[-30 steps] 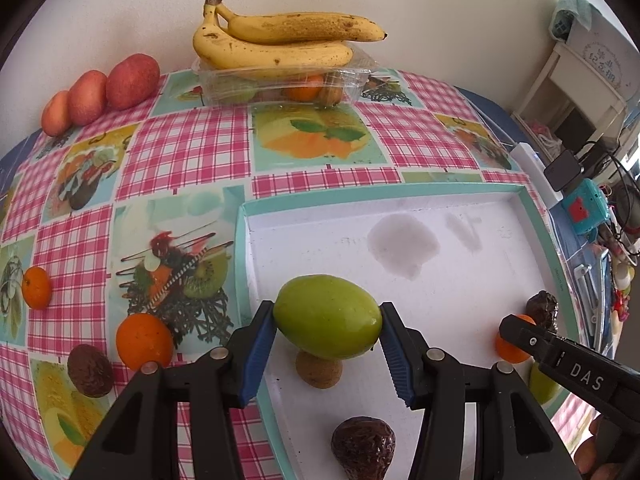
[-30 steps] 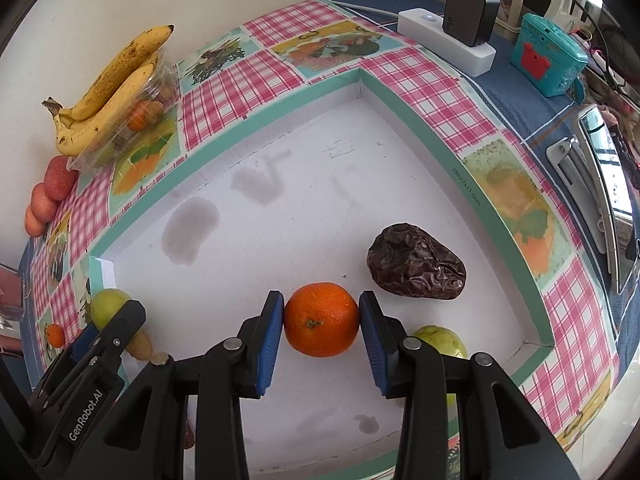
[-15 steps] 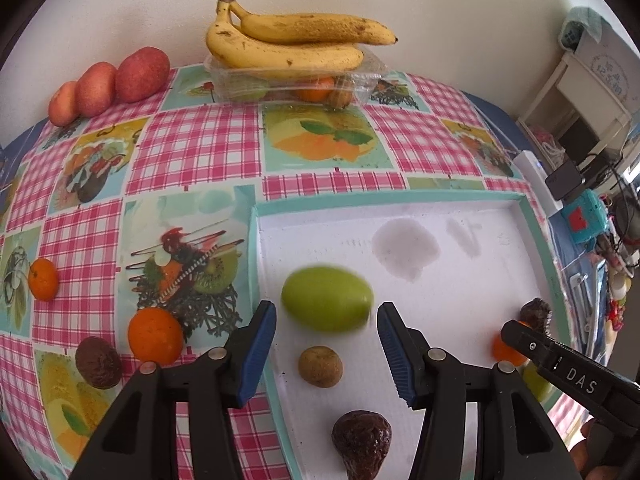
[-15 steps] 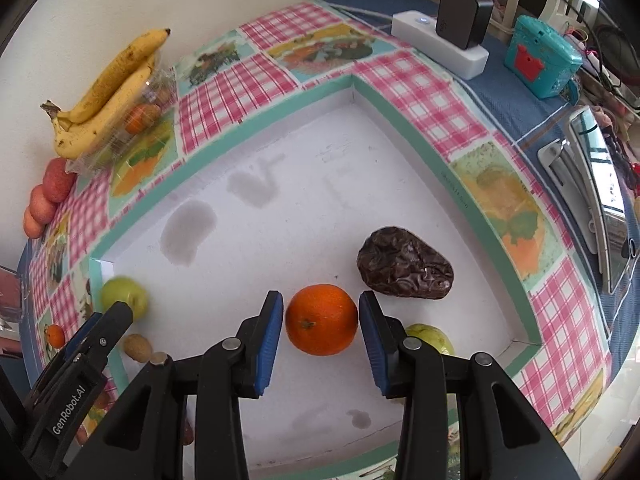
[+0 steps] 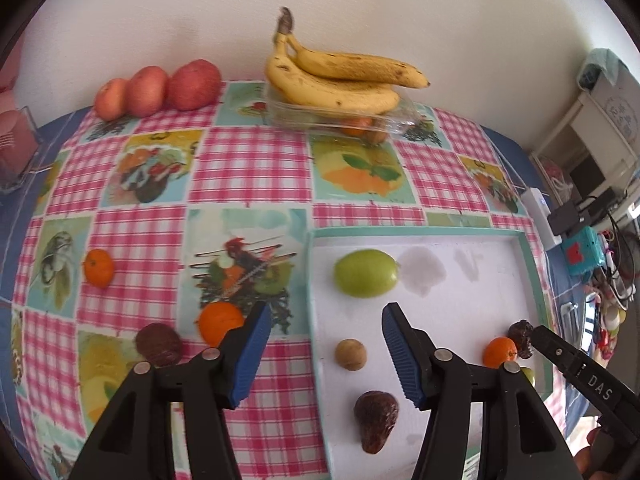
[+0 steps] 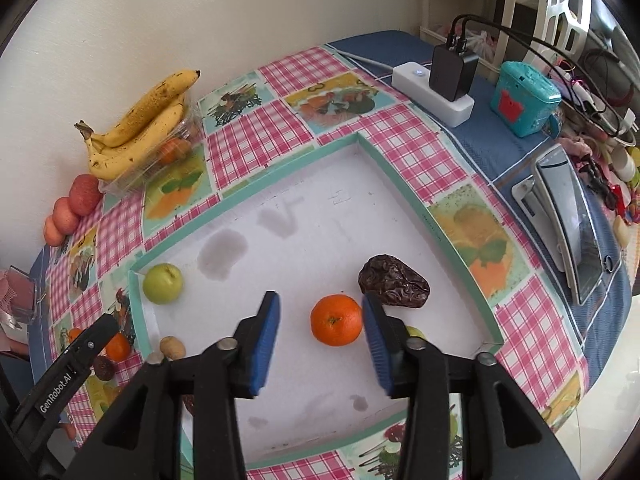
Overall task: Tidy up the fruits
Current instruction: 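Carry the orange into the tray with the right tool while the left tool lowers the pear there, then open both tools and move them back to the loose fruits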
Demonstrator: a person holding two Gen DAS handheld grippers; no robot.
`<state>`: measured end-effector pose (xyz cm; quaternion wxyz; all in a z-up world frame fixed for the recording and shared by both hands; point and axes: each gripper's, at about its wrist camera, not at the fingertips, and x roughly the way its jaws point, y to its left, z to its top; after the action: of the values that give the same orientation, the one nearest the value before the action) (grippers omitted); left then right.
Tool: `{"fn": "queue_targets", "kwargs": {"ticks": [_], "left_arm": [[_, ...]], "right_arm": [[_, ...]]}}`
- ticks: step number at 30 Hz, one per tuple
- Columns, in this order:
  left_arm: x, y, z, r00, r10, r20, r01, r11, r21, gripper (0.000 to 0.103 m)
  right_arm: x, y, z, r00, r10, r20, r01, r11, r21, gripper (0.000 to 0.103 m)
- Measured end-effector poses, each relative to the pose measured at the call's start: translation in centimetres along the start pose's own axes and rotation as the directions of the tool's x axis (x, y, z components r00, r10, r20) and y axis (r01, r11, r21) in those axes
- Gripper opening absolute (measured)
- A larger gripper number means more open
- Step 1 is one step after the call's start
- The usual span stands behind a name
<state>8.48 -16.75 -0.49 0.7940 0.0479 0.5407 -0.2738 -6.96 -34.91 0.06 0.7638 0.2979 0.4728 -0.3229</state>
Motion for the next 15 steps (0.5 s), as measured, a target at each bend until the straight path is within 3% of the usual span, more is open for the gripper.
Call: {"fn": "queue_targets", "kwargs": {"ticks": [3,5,6,11,15], "left_arm": [[-0.2,0.7,-0.3,0.999,0.036,-0.005,-0.036,0.999,-0.011,0.071],[0.0,1.5,-0.7,0.997,0.068,-0.022,-0.069,0.997,-0.018,0.088],[0.1,1.9,-0.9,0.996,0.089,-0.024,-0.09,0.996,-0.023,0.09],[0.1,4.7,-2.0,0.981,0.188,-0.039,-0.19,0.979,-0.074,0.103],[-0.4,6.9,-2.4,0.97,0.238,-0.046,-0.242,0.965,-0.105,0.103]], "right_arm": [[0.0,0.1,-0.4,1.0,-0.017,-0.005,0.017,1.0,0.001,0.073],[0.1,0.2,-0.7,1.0,-0.024,-0.008,0.024,1.0,0.0,0.078],[0.2,0.2,-0.8,1.0,-0.024,-0.01,0.024,1.0,-0.003,0.083],[0.6,0.6,-1.5,1.0,-0.019,-0.005,0.019,0.999,-0.03,0.086],[0.6,1.3,-1.8,1.0,-0.023,0.011,0.023,0.999,-0.043,0.086]]}}
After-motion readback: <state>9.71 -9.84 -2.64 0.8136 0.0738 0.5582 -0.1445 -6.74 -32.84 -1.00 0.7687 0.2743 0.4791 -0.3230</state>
